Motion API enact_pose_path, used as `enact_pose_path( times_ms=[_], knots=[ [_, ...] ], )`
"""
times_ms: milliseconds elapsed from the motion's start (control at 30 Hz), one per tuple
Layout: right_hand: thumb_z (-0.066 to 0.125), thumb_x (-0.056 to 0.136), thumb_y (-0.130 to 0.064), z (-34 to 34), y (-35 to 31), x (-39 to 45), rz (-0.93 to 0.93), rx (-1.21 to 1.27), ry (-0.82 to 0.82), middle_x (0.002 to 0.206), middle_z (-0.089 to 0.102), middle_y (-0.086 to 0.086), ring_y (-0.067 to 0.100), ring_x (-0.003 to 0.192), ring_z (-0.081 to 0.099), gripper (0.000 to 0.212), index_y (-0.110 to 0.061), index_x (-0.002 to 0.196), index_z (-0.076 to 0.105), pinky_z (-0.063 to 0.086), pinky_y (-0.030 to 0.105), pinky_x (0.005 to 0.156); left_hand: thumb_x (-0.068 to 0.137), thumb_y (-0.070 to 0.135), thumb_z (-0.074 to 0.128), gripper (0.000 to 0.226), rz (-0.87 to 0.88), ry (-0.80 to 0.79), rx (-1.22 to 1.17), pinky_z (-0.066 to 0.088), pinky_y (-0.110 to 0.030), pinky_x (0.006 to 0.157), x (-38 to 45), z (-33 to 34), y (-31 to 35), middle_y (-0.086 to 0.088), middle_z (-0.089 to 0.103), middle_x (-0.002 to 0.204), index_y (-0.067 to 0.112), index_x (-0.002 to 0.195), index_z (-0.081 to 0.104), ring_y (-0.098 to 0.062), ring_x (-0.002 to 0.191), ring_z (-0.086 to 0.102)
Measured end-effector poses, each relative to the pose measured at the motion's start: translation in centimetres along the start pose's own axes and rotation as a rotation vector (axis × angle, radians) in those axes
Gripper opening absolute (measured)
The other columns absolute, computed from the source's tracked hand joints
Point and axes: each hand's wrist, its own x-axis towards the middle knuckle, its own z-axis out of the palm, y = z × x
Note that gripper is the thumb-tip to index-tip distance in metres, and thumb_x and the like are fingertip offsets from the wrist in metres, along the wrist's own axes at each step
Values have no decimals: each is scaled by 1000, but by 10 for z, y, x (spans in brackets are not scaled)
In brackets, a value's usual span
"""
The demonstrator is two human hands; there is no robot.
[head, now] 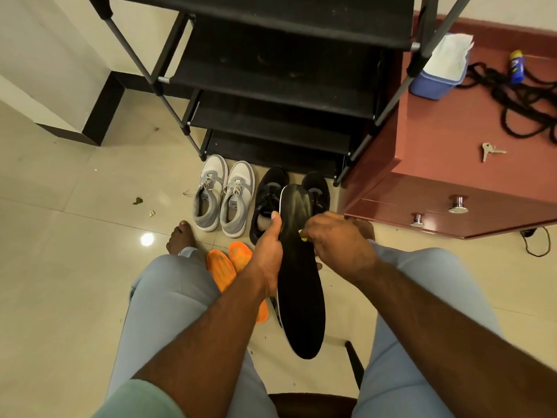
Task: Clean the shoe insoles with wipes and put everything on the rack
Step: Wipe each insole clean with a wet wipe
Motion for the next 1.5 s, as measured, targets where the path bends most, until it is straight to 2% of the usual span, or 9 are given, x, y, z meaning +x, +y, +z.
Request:
enact_pose_path(
  times_ms=[200,433,600,767,867,1000,1133,1300,1500],
  knots=[
    [58,88,-4,-12,12,18,207,-41,54,110,61,8,27,106,52,26,-9,111,67,44,37,90,96,71,22,82,-47,-75,31,49,-49,94,-3,4,0,-18,65,108,7,112,70,-31,96,63],
    [75,63,6,-1,-16,0,-48,24,68,80,67,6,26,74,63,25,-9,84,74,52,31,62,97,65,36,67,-14,-36,-36,59,-35,71,-2,-1,4,-16,72,111,12,121,68,-28,95,73],
    [67,70,5,-3,-9,15,37,15,254,83,69,11,30,75,64,20,-4,86,73,52,34,68,95,70,32,71,-52,-86,-37,52,-52,90,-1,-1,-1,-19,66,125,17,131,63,-37,116,62],
    [64,74,1,4,-27,-2,-152,58,96,85,67,6,27,80,62,18,-9,87,72,55,41,60,94,69,36,73,-47,-101,-96,54,-36,81,2,-9,4,-16,73,103,9,104,78,-28,93,73],
    [49,81,-11,-3,-24,4,-121,67,167,86,67,5,25,81,63,26,-8,90,73,56,39,63,92,70,41,75,-54,-129,-100,50,-41,97,-1,-7,4,-20,67,122,9,126,67,-31,113,65],
    [68,73,7,-7,-29,11,-28,55,286,87,67,9,27,81,63,21,-3,91,73,53,34,69,91,71,42,80,-71,-203,-135,39,-44,112,-2,-6,1,-21,54,140,10,142,53,-33,131,52],
    [65,80,0,-5,-33,15,98,8,331,93,65,7,24,88,59,20,-6,98,71,46,28,73,93,71,33,79,-76,-214,-151,47,-43,101,-3,-3,-2,-22,60,131,11,139,55,-33,121,59],
    [70,74,-2,4,-39,-3,14,-16,201,91,66,5,23,85,61,22,-7,95,72,51,31,72,89,75,34,79,-25,-193,-158,54,-36,82,0,-5,1,-16,71,105,9,114,71,-27,99,70],
    [63,81,-2,-6,-26,14,108,3,293,93,65,8,26,87,60,19,-6,97,71,46,30,74,89,75,32,84,-62,-222,-134,58,-39,83,-3,4,-11,-21,59,134,13,143,50,-33,122,59]
  ],
)
